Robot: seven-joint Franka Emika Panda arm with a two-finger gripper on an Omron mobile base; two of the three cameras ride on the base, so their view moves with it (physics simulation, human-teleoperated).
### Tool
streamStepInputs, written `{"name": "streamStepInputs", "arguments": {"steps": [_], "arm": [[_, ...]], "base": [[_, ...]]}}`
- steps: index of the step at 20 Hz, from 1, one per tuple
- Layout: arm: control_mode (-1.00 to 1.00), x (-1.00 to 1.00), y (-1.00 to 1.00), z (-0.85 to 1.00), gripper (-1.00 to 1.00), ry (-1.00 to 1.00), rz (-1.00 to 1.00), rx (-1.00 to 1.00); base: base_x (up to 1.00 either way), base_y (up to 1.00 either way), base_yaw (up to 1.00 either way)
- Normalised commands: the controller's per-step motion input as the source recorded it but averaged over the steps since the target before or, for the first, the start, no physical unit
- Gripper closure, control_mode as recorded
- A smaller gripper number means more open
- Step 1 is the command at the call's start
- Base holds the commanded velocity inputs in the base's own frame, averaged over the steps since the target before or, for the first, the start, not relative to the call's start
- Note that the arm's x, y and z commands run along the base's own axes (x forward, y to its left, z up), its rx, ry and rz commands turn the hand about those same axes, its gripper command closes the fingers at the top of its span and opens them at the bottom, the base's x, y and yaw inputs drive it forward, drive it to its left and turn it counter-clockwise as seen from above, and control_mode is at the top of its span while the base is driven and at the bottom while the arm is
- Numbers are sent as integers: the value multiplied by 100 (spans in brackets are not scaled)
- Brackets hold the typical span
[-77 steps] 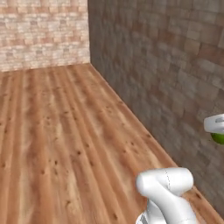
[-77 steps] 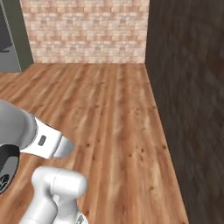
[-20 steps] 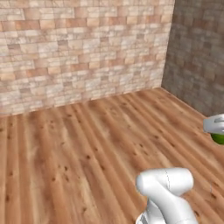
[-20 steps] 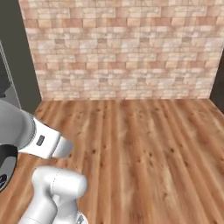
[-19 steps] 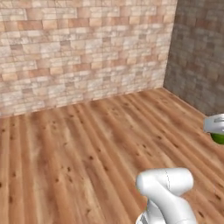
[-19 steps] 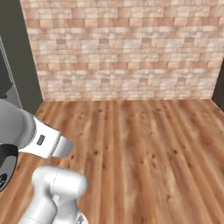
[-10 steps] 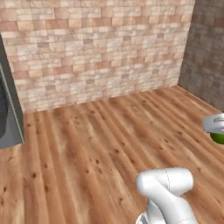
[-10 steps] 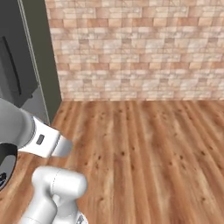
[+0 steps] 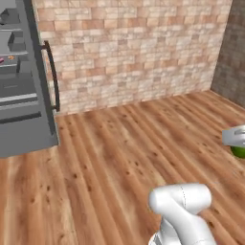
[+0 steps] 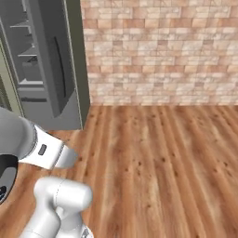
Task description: Transport the steak and lime to the fridge. Place the steak on the rack containing meat and place the lime on the rack containing the vegetable, ensuring meats and vegetables are on different racks.
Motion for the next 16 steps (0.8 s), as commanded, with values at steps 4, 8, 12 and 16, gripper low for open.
{"name": "streamStepInputs", "arguments": {"steps": [4,8,12,16], "arm": [[100,0,0,0,100,0,0,0],[100,0,0,0,100,0,0,0],[100,0,0,0,100,0,0,0],[100,0,0,0,100,0,0,0]], "base": [[-14,100,0],[6,100,0],[81,100,-4],[100,100,-8]]}}
